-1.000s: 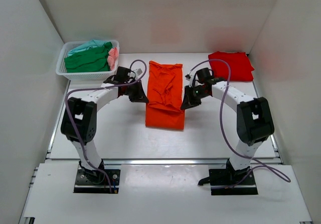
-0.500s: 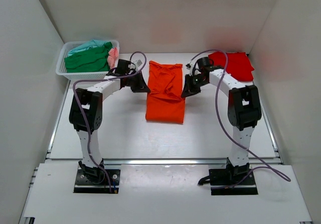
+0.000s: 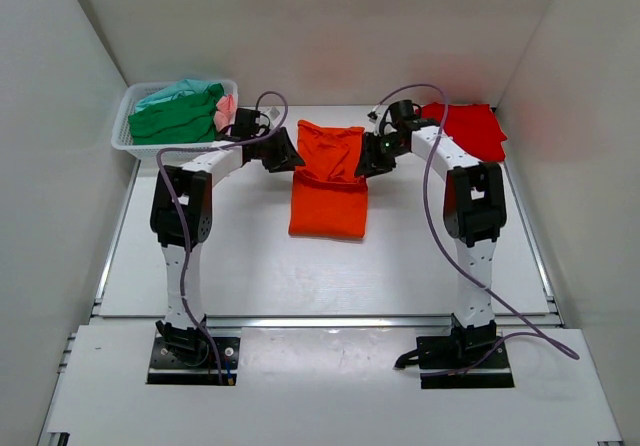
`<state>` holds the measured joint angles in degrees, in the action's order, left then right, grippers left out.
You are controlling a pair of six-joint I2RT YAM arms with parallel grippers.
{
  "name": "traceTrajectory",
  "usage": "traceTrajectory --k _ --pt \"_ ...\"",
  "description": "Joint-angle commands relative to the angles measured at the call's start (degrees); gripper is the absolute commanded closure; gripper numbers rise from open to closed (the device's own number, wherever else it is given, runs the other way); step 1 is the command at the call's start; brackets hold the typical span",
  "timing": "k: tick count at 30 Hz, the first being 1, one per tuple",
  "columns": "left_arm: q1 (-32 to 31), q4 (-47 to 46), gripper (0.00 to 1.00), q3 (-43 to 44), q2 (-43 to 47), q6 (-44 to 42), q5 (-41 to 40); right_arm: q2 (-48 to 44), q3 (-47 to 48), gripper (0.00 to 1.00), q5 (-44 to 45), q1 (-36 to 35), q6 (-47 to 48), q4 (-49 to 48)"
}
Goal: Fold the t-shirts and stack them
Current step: Fold the folded rectangular tshirt in 1/3 of the way, then grab one side of the 2/3 rectangular tshirt with both arms
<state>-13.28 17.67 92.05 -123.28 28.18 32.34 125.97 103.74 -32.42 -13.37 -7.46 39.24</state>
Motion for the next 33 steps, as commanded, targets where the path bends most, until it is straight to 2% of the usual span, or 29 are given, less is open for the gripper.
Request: traceTrajectory --k 1,4,6,9,11,15,18,22,26,33 --pt "1.5 -4.7 0.44 4.3 0.7 3.9 0.8 -3.9 1.3 0.63 5.2 1.2 -3.7 -8.0" --pt "1.9 -8.0 0.45 0.7 3.9 5.8 1.2 -10.9 -7.9 0.62 7.8 2.5 -9.1 -17.2" --pt "1.5 -9.2 0.45 -6.2 7.2 5.4 0.5 -16.2 -15.6 0.62 9.1 2.7 -11.7 -20.9" --pt "0.5 -10.0 0.46 -16.9 13.7 3.4 -0.9 -21.9 -25.0 0.62 11.8 1.2 -13.4 -21.5" --pt "-1.1 -10.7 0.42 -24.7 19.8 2.1 -3.8 -25.6 -30.8 0.61 13.3 -0.9 -14.8 -23.4" --pt "-5.3 -14.7 0.41 -39.9 28.2 2.4 -9.6 -34.3 -45.9 0.57 15.5 -6.4 -20.8 -29.6" --pt "-8.8 -19.5 0.38 -46.4 31.3 5.3 -14.1 -36.8 -50.4 0.56 20.3 -10.9 -24.3 -30.4" --pt "-12.2 -21.5 0.37 -48.5 33.0 6.4 -21.1 -36.8 -52.8 0.53 21.6 -14.0 -27.4 -32.1" --pt "-12.7 -25.0 0.38 -50.1 34.0 9.2 -26.0 -35.9 -54.4 0.53 23.0 -15.0 -28.9 -33.0" --pt "-13.8 -27.3 0.40 -48.8 29.3 10.7 -25.9 -34.0 -55.1 0.52 23.5 -14.9 -31.7 -32.1"
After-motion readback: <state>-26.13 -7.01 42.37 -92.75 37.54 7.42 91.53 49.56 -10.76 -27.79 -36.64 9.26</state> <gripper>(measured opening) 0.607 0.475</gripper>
